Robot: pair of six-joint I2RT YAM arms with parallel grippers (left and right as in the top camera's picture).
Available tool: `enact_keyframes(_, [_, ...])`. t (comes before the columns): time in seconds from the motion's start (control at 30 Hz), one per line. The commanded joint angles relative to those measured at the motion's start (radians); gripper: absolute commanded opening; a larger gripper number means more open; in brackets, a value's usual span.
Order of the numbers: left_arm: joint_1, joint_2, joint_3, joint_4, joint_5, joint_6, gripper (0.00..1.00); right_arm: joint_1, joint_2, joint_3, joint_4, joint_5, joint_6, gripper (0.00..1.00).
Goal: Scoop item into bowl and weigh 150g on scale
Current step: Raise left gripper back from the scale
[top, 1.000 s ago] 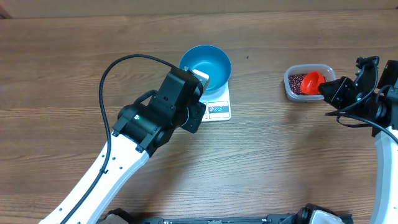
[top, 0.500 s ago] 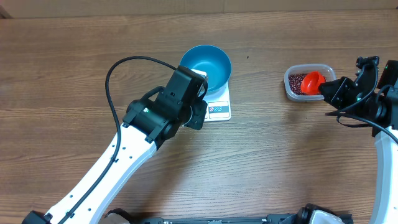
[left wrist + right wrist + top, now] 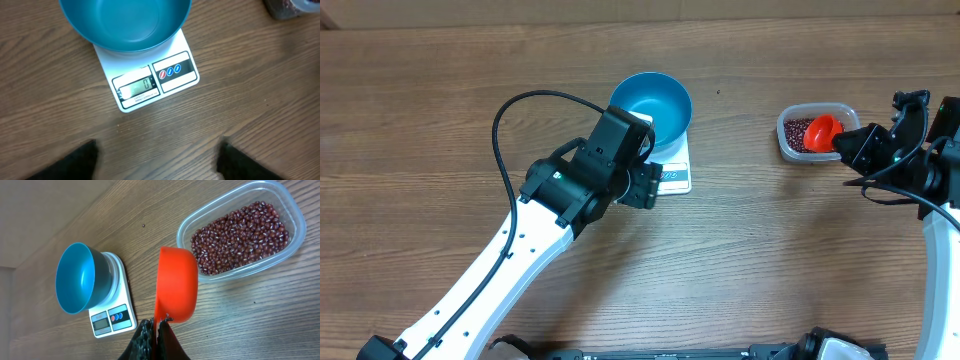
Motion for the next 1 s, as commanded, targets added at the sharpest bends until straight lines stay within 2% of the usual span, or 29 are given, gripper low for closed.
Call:
enact_keyframes(0.0, [0.005, 0.008, -0.006, 0.003, 0.007, -0.008, 1.00, -0.003, -0.018, 0.020, 0.005, 0.008, -0.010, 0.04])
enact_keyframes(0.3, [0.005, 0.008, -0.006, -0.019, -0.031, -0.002, 0.99, -0.003, -0.018, 0.020, 0.006, 0.008, -0.009, 0.04])
enact_keyframes(0.47, [0.005, 0.008, -0.008, -0.035, -0.030, 0.114, 1.00, -0.003, -0.018, 0.020, 0.002, 0.008, -0.009, 0.04])
enact_keyframes(0.67, [0.005, 0.007, -0.044, -0.032, -0.076, 0.122, 1.00, -0.003, -0.018, 0.020, -0.004, 0.008, -0.010, 0.04])
enact_keyframes(0.97, [0.006, -0.109, -0.244, 0.153, -0.077, 0.100, 1.00, -0.003, -0.018, 0.020, -0.013, 0.008, -0.010, 0.04])
